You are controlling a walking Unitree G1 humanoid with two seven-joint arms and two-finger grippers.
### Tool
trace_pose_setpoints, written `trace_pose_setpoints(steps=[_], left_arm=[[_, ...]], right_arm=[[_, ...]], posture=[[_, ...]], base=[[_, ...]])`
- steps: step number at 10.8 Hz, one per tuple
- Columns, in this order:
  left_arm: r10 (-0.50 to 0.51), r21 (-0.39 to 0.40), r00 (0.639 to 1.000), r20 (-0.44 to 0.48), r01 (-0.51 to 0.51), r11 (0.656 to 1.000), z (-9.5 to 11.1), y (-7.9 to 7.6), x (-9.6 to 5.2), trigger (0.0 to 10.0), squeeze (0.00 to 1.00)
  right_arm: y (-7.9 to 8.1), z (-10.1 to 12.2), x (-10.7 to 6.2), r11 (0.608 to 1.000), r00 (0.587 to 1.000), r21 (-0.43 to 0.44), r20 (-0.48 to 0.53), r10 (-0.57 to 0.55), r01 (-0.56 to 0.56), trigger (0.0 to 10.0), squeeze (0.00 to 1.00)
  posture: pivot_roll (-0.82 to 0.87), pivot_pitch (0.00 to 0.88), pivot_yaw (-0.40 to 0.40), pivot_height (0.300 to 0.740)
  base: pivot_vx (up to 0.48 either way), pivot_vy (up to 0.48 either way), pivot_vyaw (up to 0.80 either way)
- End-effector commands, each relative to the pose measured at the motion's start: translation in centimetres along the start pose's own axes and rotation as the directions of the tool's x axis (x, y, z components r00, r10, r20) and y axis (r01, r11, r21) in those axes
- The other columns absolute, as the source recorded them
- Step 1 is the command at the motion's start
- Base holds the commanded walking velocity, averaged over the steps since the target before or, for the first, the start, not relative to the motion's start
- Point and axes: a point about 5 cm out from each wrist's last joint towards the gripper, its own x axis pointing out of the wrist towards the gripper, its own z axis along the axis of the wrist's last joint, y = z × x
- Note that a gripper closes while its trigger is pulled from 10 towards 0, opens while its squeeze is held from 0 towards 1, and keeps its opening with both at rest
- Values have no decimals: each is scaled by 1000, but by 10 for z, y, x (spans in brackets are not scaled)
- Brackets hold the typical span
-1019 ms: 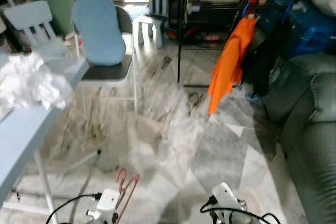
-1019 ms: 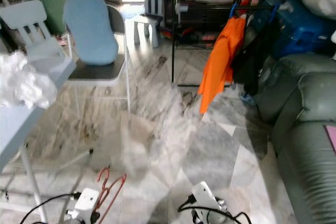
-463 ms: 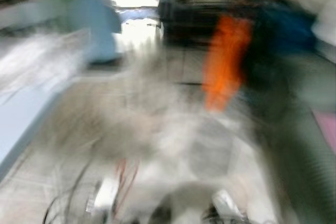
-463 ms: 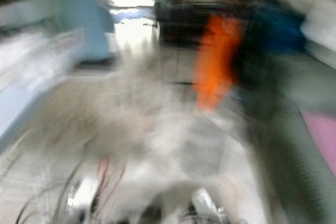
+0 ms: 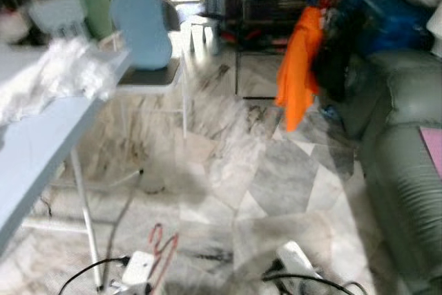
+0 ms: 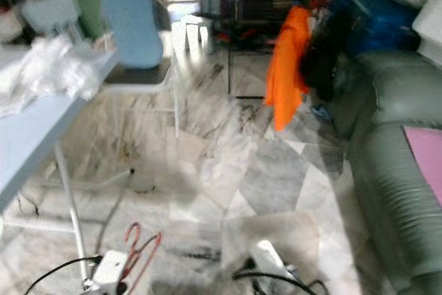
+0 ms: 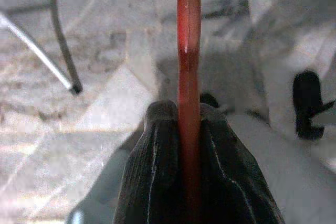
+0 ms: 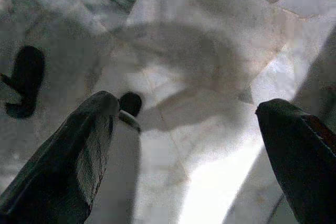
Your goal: Hang hanger
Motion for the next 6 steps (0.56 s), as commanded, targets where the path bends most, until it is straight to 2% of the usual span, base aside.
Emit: trace_pose_setpoints(steps=[1, 2, 3, 4, 5, 6], left_arm=[[14, 3, 1000, 27, -14, 1000, 3, 4, -1, 10000, 0], [20, 32, 999, 49, -21, 999, 5, 5, -1, 10000, 0], [10, 109, 993, 121, -23, 994, 13, 6, -2, 10000, 0], [-5, 156, 986, 167, -22, 988, 17, 6, -3, 10000, 0], [-59, 289, 971, 231, -11, 957, 25, 4, -5, 10000, 0], [-117, 391, 960, 256, 8, 920, 29, 3, -6, 10000, 0]], right_arm=[[1, 5, 1, 1000, 1000, 11, 12, 3, -3, 10000, 0], [1, 5, 1, 1000, 1000, 19, 12, -1, 1, 10000, 0], [-7, 9, 0, 997, 999, 78, 33, -31, 28, 10000, 0], [-19, 11, -1, 996, 996, 70, 71, -60, 55, 10000, 0], [-40, 20, -4, 995, 983, -21, 158, -91, 96, 10000, 0], [-56, 33, -8, 988, 964, -83, 244, -104, 128, 10000, 0]], posture=[[-141, 0, 54, 740], [-141, 0, 55, 740], [-137, 0, 55, 740], [-140, 0, 59, 740], [-152, 0, 75, 740], [-163, 0, 90, 740]], base=[[0, 0, 0], [0, 0, 0], [0, 0, 0], [0, 0, 0], [0, 0, 0], [0, 0, 0]])
